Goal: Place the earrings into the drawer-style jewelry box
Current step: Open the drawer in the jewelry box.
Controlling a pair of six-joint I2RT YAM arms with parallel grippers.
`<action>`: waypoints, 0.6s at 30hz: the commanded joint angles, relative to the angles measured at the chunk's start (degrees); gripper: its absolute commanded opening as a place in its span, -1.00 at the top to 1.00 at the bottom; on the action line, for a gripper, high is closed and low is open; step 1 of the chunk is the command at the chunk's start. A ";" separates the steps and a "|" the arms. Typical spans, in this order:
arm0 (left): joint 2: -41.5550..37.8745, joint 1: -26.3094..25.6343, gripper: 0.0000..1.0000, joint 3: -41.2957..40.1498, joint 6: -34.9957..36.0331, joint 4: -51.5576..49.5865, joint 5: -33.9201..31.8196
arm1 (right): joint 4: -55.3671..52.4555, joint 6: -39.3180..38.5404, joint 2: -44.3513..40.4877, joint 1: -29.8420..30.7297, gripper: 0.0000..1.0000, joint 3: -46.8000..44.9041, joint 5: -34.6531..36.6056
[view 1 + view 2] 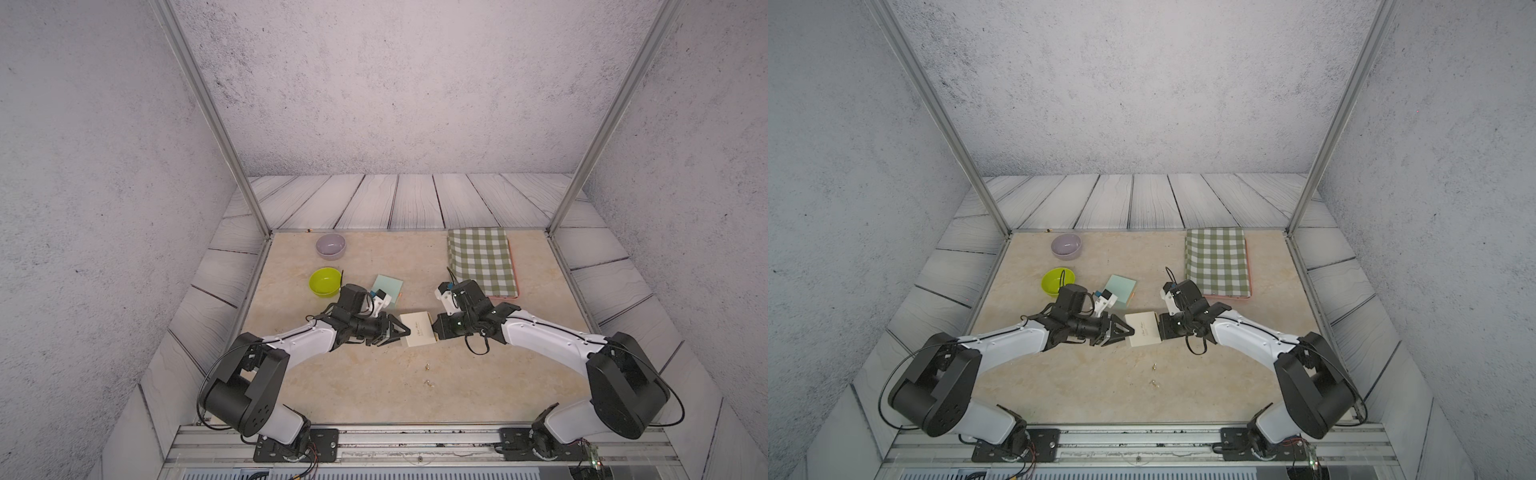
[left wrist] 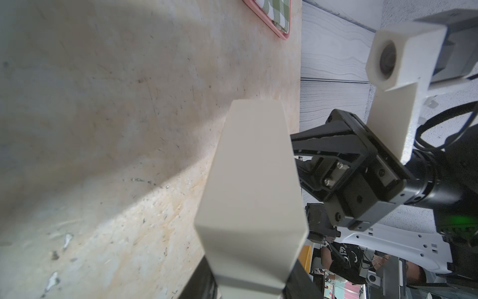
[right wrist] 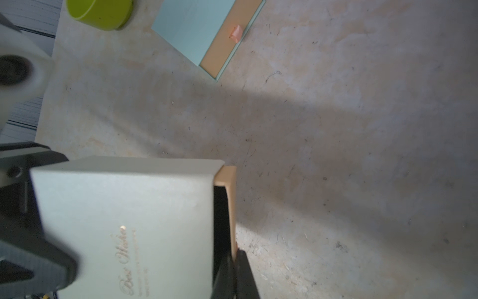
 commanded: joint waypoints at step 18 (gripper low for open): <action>-1.40 3.74 0.53 -4.65 -1.21 -2.49 -2.65 | -12.12 -2.79 1.98 -4.66 1.00 1.00 16.72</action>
